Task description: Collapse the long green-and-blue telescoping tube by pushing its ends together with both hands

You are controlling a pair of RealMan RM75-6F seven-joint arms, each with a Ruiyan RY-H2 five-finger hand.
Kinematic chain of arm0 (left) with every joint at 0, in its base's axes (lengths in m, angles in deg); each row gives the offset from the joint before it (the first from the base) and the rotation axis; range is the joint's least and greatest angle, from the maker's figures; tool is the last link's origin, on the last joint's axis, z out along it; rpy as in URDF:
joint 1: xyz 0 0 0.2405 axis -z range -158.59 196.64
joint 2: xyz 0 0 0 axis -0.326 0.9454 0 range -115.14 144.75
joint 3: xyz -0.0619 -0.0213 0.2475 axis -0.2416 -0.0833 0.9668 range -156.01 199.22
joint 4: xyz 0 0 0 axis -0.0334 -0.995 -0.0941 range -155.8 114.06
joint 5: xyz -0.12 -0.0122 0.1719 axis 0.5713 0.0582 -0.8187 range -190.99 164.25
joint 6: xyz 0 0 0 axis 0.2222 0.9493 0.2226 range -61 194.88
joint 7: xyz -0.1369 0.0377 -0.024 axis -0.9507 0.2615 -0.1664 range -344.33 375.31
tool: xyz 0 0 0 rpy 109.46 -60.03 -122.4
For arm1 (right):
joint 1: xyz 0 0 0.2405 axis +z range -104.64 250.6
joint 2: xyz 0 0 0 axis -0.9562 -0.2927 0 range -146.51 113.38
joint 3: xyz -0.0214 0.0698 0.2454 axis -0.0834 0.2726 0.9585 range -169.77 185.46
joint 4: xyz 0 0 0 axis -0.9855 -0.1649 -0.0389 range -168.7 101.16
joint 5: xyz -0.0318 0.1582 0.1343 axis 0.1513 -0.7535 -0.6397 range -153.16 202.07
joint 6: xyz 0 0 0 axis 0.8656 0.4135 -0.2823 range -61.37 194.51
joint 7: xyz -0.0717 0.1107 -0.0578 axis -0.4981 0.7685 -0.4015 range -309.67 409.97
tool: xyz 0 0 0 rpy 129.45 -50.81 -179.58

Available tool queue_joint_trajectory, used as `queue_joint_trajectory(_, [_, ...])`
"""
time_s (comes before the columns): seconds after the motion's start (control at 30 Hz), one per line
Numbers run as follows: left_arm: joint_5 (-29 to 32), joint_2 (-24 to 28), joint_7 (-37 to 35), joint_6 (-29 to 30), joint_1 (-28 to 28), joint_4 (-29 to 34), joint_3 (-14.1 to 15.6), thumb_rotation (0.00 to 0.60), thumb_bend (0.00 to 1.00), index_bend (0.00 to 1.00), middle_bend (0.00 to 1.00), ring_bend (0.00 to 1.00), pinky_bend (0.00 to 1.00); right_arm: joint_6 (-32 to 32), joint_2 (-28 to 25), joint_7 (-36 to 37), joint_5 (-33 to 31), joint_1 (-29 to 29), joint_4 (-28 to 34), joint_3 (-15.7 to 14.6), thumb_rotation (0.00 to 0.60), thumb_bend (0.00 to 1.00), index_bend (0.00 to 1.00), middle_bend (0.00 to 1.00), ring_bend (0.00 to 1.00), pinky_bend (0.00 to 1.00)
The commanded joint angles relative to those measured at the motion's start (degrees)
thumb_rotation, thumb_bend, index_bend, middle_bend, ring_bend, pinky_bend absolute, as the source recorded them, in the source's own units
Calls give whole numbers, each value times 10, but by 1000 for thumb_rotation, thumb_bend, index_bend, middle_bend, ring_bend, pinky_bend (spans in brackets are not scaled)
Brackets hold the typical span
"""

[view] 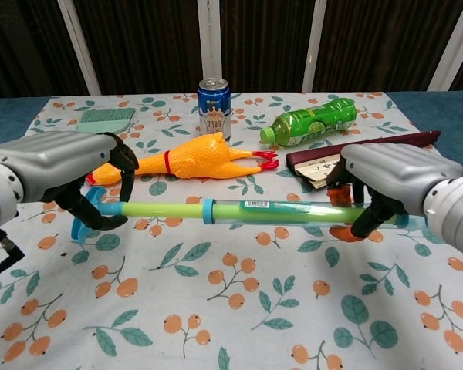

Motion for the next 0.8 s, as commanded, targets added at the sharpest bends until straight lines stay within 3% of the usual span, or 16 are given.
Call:
queue_joint_trajectory(0.03, [1,-1,1,2,1,2,-2,600,576,613,169,0,19,-1,3,-2,-1,3,-1,3,600,340,848,576,488,526])
queue_joint_trajectory(0.8, [20,-22,-16,-9,11,-14,-18,600,574,617,168,0,19,-7,67,-32,-24,39,-28,25,600,340,848,576,488,526])
